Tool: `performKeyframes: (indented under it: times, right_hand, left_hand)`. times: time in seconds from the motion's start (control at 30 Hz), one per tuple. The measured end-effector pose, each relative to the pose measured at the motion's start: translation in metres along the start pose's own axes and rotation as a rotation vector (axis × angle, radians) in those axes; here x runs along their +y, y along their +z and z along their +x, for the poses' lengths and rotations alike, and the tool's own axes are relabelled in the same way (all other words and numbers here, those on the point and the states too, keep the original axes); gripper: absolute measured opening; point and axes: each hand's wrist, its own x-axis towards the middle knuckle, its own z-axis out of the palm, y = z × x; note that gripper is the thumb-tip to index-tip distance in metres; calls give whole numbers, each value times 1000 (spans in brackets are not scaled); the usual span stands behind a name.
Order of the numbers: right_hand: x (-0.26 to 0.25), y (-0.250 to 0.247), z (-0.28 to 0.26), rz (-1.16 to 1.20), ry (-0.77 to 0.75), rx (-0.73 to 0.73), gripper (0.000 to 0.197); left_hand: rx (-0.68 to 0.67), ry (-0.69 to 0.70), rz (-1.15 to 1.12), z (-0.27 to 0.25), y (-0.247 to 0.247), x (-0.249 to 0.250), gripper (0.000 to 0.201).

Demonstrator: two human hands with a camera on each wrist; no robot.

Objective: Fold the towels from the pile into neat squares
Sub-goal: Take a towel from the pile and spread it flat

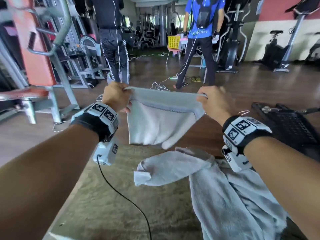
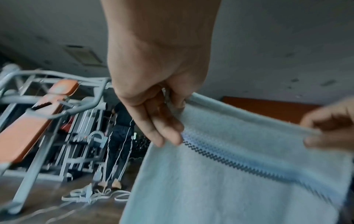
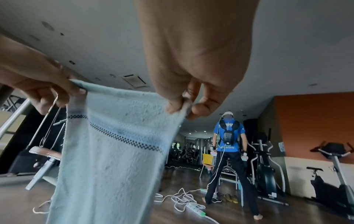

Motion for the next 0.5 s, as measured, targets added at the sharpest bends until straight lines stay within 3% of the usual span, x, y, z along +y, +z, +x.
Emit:
performKeyframes:
  times: [0.1,0.2,0.33,0.43,0.5]
  right_hand:
    - [10,35,16,44,40,-120,21]
    - [16,51,25,21,28,-143,24]
    - [4,42,24,112,23,-55,17]
    - [-1,40,19,208,-35,92,17]
    - [-1,41,9,312,-76,62,16]
  left_hand:
    - [-39,-125,-144,4,7,-9,29]
    - [-7,-79,-177,12,6,-23,21]
    - [138,43,-151,17,-4,-36,21]
    - [160,55,-89,0,-8,-46,23]
    - [154,39,-72,-19,-11,-55,19]
